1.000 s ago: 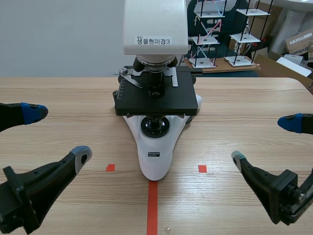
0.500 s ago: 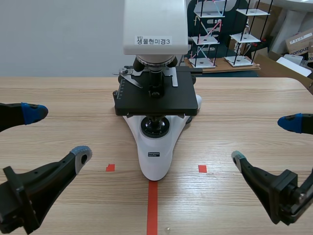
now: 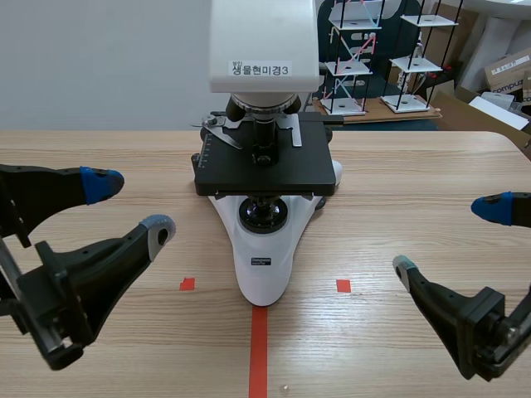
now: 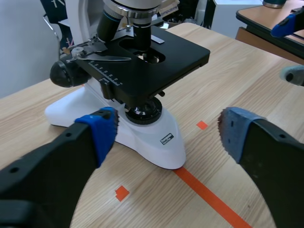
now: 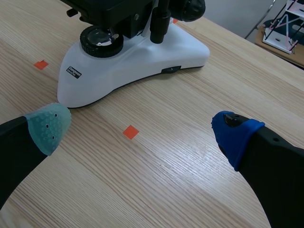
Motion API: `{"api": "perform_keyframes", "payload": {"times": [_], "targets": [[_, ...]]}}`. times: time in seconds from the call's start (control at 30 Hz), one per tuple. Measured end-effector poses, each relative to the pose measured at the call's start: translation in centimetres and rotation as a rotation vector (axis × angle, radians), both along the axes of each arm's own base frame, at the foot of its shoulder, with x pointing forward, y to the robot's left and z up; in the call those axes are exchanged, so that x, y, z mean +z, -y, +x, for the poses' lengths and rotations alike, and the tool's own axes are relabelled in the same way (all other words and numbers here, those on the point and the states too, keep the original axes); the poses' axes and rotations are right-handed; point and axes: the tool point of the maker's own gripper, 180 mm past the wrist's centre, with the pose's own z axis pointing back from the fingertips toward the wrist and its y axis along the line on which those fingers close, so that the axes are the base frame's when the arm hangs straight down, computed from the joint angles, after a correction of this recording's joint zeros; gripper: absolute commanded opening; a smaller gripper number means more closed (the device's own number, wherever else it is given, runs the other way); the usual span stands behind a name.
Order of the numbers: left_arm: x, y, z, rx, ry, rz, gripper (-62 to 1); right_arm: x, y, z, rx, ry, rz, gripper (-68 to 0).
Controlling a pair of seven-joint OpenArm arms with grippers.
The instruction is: Point at the objective lens
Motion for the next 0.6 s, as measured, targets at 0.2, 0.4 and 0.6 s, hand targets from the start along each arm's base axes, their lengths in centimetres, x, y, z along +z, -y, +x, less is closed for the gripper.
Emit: {"api": "perform_keyframes", "payload": {"times": [0.2, 0.4, 0.6], "targets": [[-0.1, 1.3, 1.1, -0.025, 0.018, -0.023, -35.6, 0.0, 0.0, 0.0, 0.0, 0.0, 0.0, 0.4], [-0.1, 2.0, 2.8, -0.022, 0.044, -0.029, -49.3, 0.0, 0.0, 0.0, 0.0, 0.0, 0.0, 0.4], [0.0, 3.4, 3.8, -0.056, 0.062, -0.038, -57.0, 0.0, 0.0, 0.0, 0.0, 0.0, 0.0, 0.4]]}}
